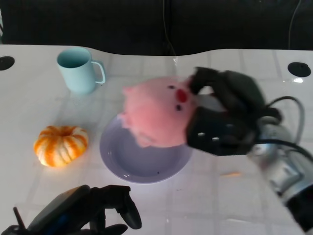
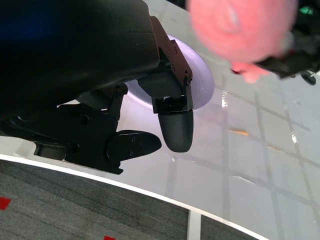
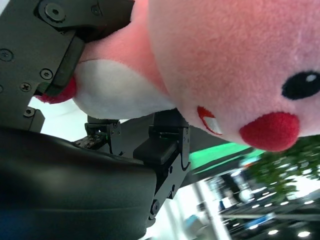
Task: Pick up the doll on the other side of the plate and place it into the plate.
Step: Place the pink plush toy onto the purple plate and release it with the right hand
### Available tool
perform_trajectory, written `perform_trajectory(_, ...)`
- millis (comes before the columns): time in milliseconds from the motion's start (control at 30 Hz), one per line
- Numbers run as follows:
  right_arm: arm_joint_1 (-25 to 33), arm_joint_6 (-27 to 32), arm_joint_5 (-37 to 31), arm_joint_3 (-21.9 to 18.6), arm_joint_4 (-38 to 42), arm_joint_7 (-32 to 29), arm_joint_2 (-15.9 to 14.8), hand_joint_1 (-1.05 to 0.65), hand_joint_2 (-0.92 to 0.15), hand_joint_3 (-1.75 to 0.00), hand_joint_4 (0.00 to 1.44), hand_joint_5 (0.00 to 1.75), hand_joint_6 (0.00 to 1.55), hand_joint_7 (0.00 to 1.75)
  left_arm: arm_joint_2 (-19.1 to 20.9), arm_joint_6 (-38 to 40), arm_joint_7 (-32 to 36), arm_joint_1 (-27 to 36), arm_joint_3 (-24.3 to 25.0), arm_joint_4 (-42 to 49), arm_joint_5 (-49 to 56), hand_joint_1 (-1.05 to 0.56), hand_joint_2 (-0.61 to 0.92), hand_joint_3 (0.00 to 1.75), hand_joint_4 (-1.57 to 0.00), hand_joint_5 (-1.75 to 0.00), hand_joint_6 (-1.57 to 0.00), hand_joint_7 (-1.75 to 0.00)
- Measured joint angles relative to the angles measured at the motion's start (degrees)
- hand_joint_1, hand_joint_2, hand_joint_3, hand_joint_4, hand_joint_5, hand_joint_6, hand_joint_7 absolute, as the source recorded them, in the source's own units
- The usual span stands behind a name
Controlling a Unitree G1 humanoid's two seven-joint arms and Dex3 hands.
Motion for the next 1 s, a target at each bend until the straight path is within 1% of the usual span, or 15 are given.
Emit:
perform_trajectory(133,-1.4,-0.4,-0.1,1.6,3.3,0.0,3.5,-0.21,-0.40,-1.19,0.94,1.75,0.75,1.74,-0.1,0.4,0.0,0.1,-0.1,-0.1,0.0,-0.13,0.88,0.52,-0.71,-1.75,-0.67,-1.13)
perform_trajectory(167,-1.9,-0.4,-0.3,1.9,4.6,-0.1,4.1,-0.21,-0.42,-1.17,0.92,1.75,0.75,1.68,-0.1,0.4,0.0,0.1,-0.1,-0.1,0.0,-0.13,0.88,0.52,-0.70,-1.75,-0.67,-1.13)
perform_trajectory(233,-2.9,-0.4,-0.7,2.4,6.7,-0.2,4.9,-0.22,-0.43,-1.15,0.91,1.75,0.76,1.65,-0.1,0.4,0.0,0.1,-0.2,-0.1,0.0,-0.13,0.88,0.52,-0.70,-1.75,-0.67,-1.13)
perform_trajectory(400,-5.2,-0.8,-1.2,3.5,10.3,-0.7,6.5,-0.21,-0.46,-1.10,0.94,1.75,0.75,1.73,-0.1,0.7,0.0,0.2,-0.9,-0.7,0.4,-0.13,0.87,0.53,-0.68,-1.75,-0.66,-1.14)
perform_trajectory(467,-5.3,-1.3,-1.2,3.6,11.1,-0.8,6.9,-0.20,-0.49,-1.00,0.94,1.75,0.75,1.70,-0.2,0.9,0.0,0.2,-1.3,-0.9,0.6,-0.13,0.87,0.53,-0.68,-1.74,-0.66,-1.15)
perform_trajectory(500,-5.3,-1.4,-1.2,3.6,11.5,-0.8,7.0,-0.20,-0.51,-0.95,0.93,1.75,0.75,1.66,-0.2,0.9,0.0,0.2,-1.3,-0.9,0.7,-0.13,0.87,0.53,-0.68,-1.74,-0.67,-1.15)
perform_trajectory(533,-5.3,-1.4,-1.2,3.6,11.8,-0.8,7.1,-0.19,-0.52,-0.90,0.93,1.75,0.77,1.54,-0.2,0.9,0.0,0.2,-1.3,-0.9,0.8,-0.14,0.87,0.54,-0.68,-1.73,-0.67,-1.15)
perform_trajectory(567,-5.3,-1.5,-1.2,3.6,12.0,-0.8,7.2,-0.19,-0.53,-0.84,0.88,1.74,0.82,1.27,-0.2,0.9,0.0,0.2,-1.4,-1.0,1.0,-0.14,0.87,0.54,-0.67,-1.73,-0.66,-1.15)
perform_trajectory(600,-5.3,-1.5,-1.0,3.6,12.2,-0.7,7.4,-0.19,-0.54,-0.81,0.86,1.72,0.84,1.14,-0.2,1.0,0.0,0.2,-1.4,-1.1,1.4,-0.14,0.87,0.54,-0.67,-1.72,-0.66,-1.15)
perform_trajectory(667,-5.3,-1.5,-0.3,3.5,12.5,-0.2,7.5,-0.27,-0.75,-0.50,0.68,1.24,0.77,0.54,-0.2,1.0,0.0,0.1,-1.5,-1.3,1.8,-0.13,0.86,0.54,-0.67,-1.73,-0.66,-1.15)
perform_trajectory(700,-5.3,-1.5,-0.3,3.6,12.5,0.6,7.4,-0.30,-0.83,-0.37,0.60,0.98,0.71,0.34,-0.2,1.0,0.0,0.1,-1.5,-1.3,1.8,-0.13,0.86,0.54,-0.67,-1.73,-0.66,-1.15)
perform_trajectory(733,-5.3,-1.5,-0.3,3.7,12.4,1.8,7.0,-0.40,-0.88,-0.28,0.42,0.70,0.59,0.15,-0.2,1.0,0.0,0.1,-1.5,-1.3,1.8,-0.13,0.86,0.55,-0.67,-1.74,-0.67,-1.15)
perform_trajectory(767,-5.3,-1.3,-0.5,4.2,12.2,3.4,6.8,-0.47,-0.90,-0.26,0.31,0.55,0.49,0.08,-0.3,1.0,0.0,0.1,-1.6,-1.3,1.8,-0.14,0.85,0.55,-0.67,-1.74,-0.67,-1.15)
perform_trajectory(833,-5.3,-0.7,-1.6,5.9,10.9,7.2,5.7,-0.57,-0.92,-0.23,0.17,0.40,0.34,0.02,-0.4,1.0,0.0,0.1,-1.6,-1.3,1.8,-0.14,0.85,0.56,-0.67,-1.74,-0.67,-1.15)
perform_trajectory(1000,-5.0,1.4,-2.5,7.4,6.4,12.8,3.3,-0.71,-0.92,-0.19,0.03,0.30,0.19,0.00,-0.5,0.8,0.0,0.1,-1.7,-1.3,2.0,-0.14,0.83,0.58,-0.69,-1.75,-0.67,-1.15)
